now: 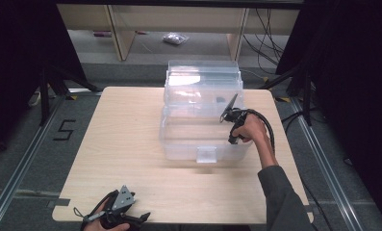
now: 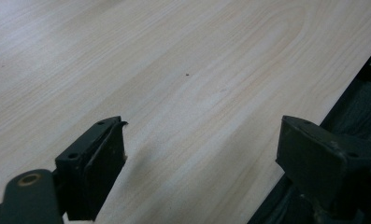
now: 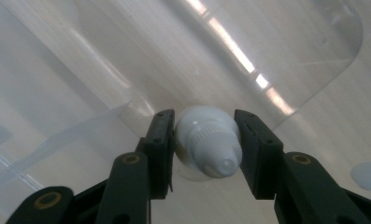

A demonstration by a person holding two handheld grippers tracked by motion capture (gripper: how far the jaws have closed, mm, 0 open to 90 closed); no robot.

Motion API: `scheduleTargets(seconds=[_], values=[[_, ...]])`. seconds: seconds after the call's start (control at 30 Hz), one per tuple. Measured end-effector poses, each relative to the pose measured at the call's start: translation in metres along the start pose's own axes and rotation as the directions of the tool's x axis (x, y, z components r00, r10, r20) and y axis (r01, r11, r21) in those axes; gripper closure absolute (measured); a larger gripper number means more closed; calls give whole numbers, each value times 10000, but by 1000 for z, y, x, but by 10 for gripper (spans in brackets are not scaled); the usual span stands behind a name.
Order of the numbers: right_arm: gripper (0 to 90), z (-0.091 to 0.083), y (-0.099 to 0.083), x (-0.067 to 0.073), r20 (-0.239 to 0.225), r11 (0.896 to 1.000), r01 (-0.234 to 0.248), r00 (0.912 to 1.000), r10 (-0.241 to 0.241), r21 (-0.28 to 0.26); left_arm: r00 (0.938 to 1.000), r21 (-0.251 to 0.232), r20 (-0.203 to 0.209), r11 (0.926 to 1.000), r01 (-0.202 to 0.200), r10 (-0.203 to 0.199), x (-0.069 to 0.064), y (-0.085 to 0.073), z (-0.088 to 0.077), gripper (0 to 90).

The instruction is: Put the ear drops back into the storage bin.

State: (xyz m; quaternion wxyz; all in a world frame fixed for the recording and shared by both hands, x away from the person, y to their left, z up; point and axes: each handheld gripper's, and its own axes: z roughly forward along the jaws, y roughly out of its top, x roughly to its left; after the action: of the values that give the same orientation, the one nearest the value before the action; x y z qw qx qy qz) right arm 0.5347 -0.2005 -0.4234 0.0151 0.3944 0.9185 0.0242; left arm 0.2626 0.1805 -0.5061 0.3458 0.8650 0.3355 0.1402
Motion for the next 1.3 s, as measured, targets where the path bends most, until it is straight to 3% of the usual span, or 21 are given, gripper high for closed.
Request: scheduleTargets(seconds=[0.13,0.3,0.43,0.5,0.53,0.63,0.8,0.83,0.87,0.9,0.93,1.0,1.13,1.17,1.2,1.23,1.27,1.3], values=[[600,3,-1,-3,-1,9994,325,9995,-325,-100,10000,-1,-2,10000,-3,3,0,0,0,149],[600,4,-1,-1,-49,9999,68,10000,-68,-76,10000,-1,-1,10000,0,0,0,0,0,149],[600,5,0,-1,-81,10000,75,9999,-75,6,10000,-4,-1,10000,-3,3,0,0,0,149],[600,6,0,-2,-15,9995,319,9995,-319,26,10000,0,3,10000,-2,2,0,0,0,149],[600,6,0,-1,22,9999,122,9999,-123,75,10000,-2,5,10000,1,-1,0,0,0,149],[600,7,0,-2,-36,9995,314,9995,-314,45,10000,-2,-1,10000,-8,8,0,0,0,149],[595,7,1,0,-32,9994,220,9998,-219,255,10000,-3,4,10000,-3,3,0,0,0,149],[592,7,0,0,-273,9996,270,9993,-267,109,10000,2,1,10000,-4,4,0,0,0,149],[561,4,1,2,-132,9998,102,9999,-100,142,10000,5,-3,10000,-4,4,0,0,0,149],[530,4,0,-2,-110,9984,563,9984,-563,54,10000,10,2,10000,-8,8,0,0,0,149],[502,2,0,2,-151,9997,163,9998,-160,206,10000,14,5,10000,-11,11,0,0,0,149],[411,-3,0,4,-160,9998,-107,9998,105,-153,10000,35,1,10000,-45,45,0,0,0,149],[348,-18,-1,5,149,9966,-351,9992,363,-742,10000,-20,7,10000,22,-22,-1,0,1,149],[338,-22,-2,4,232,9959,-123,9996,145,-892,10000,-11,-1,10000,17,-17,0,0,1,149],[332,-26,-2,8,246,9949,-453,9986,477,-902,10000,2,-18,10000,8,-8,0,0,0,149],[325,-26,-2,5,343,9939,41,9994,-3,-1099,10000,8,-17,10000,3,-3,0,0,0,149],[311,-28,-3,8,357,9928,-244,9989,288,-1172,10000,-15,-2,10000,17,-17,0,0,1,149],[300,-30,-3,8,385,9918,-162,9990,213,-1271,10000,-17,-6,10000,18,-18,-1,0,0,149]])
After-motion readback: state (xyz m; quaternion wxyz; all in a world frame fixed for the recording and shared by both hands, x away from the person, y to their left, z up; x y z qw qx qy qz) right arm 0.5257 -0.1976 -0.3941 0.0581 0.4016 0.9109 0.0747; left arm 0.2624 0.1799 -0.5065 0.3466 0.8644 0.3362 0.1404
